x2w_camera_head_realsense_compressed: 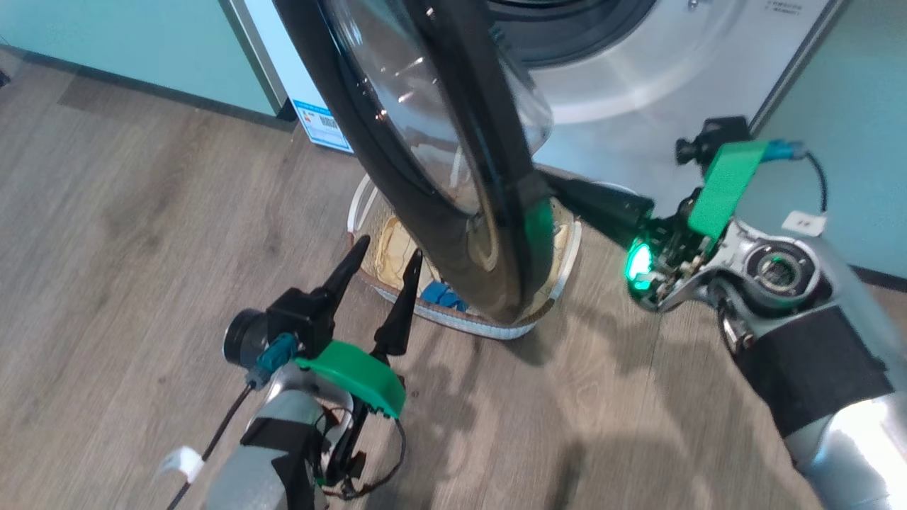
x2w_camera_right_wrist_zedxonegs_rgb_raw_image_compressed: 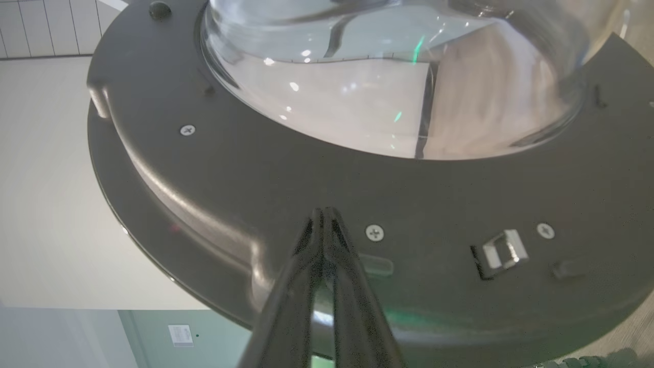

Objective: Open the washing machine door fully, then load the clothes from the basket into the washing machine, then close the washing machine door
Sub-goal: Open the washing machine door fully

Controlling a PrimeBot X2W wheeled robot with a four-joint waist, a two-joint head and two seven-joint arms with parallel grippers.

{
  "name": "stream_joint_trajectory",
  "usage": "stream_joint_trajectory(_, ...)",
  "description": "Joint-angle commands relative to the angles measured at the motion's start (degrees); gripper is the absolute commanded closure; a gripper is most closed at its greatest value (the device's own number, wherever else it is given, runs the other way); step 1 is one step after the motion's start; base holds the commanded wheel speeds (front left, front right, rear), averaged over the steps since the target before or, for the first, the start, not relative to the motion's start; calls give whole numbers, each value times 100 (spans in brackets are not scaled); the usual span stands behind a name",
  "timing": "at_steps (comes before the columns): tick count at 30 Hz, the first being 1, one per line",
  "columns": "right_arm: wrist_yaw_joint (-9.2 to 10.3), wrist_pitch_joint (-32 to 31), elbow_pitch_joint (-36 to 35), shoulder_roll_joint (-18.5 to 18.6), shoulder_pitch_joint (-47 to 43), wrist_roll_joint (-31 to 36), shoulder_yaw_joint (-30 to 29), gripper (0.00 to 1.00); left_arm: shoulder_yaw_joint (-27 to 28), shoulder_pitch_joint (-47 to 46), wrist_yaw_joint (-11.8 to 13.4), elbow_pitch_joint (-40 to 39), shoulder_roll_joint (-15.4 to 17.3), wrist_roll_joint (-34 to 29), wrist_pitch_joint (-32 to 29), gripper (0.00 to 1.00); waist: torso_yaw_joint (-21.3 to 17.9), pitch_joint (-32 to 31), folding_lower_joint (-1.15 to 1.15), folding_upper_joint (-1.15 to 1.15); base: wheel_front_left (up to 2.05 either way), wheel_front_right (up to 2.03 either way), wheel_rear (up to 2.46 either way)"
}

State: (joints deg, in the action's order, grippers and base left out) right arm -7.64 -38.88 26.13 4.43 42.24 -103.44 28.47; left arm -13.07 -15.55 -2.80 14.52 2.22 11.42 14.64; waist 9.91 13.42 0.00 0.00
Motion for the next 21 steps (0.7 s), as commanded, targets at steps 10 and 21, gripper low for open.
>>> stream_joint_trajectory(10,15,243,-284,-155,-153,-335,477,100,223,46,-1,-102,65,-57,36,0,48,-228,0,0,0,0,0)
stream_joint_trajectory(21,15,474,-252,-155,-180,-536,703,100,235,101,16,-122,65,-41,36,0,35,-292,0,0,0,0,0)
